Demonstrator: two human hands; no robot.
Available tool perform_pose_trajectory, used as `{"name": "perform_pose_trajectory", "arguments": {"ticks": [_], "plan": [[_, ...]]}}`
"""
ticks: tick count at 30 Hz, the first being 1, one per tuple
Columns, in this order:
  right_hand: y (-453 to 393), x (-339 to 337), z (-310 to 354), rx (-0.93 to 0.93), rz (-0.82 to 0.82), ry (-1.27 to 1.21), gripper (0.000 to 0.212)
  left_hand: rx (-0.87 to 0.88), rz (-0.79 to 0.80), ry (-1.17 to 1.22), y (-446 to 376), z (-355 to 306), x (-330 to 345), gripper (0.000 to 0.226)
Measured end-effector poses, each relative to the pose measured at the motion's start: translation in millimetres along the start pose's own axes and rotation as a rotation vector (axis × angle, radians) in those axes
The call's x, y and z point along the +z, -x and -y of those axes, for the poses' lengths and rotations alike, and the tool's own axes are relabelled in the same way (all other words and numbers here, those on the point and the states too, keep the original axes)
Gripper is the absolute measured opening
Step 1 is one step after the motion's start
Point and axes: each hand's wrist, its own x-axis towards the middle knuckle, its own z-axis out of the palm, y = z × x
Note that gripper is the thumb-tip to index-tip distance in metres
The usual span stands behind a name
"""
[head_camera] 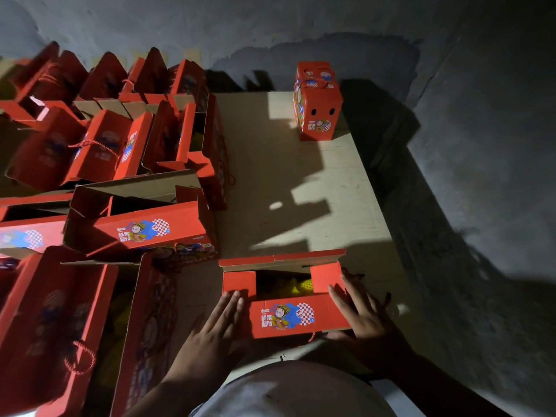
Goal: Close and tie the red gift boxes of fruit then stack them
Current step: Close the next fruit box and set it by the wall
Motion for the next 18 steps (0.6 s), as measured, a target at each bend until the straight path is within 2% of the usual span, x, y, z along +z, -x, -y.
{"name": "perform_pose_trajectory", "arguments": {"ticks": [3,6,8,10,11,12,14,15,16,18], "plan": [[-1.6,8.1,-1.6,-0.039,-0.079,-0.101,0.081,-0.021,-0.039,0.118,-5.0,3.9,-1.2,0.073],[-13.5,1.3,-1.7,-0.051,-0.252,-0.247,0.055,-0.051,-0.139,0.220,-20.5,11.9,-19.8,0.041],[-22.4,-4.8,-4.5,-0.042,-0.375,-0.286,0.038,-0.112,-0.207,0.264,-32.8,18.5,-31.4,0.034],[-31.5,-11.4,-4.5,0.007,-0.426,-0.350,0.040,-0.261,-0.258,0.347,-47.1,24.2,-41.3,0.032],[-37.0,-15.5,-2.9,0.054,-0.438,-0.420,0.050,-0.333,-0.297,0.412,-54.2,25.6,-45.5,0.031],[-43.2,-20.6,-0.4,0.101,-0.435,-0.511,0.065,-0.376,-0.337,0.460,-60.6,25.1,-50.3,0.041],[-56.6,-31.8,5.0,0.132,-0.375,-0.708,0.093,-0.340,-0.371,0.514,-72.6,25.2,-58.8,0.062],[-62.7,-36.9,7.4,0.115,-0.342,-0.764,0.097,-0.303,-0.355,0.516,-77.6,26.3,-62.0,0.069],[-67.8,-41.2,9.2,0.086,-0.322,-0.776,0.091,-0.282,-0.309,0.493,-81.3,27.6,-64.6,0.074],[-72.9,-46.9,12.3,0.038,-0.309,-0.722,0.069,-0.256,-0.188,0.396,-84.5,29.8,-64.3,0.076]]}}
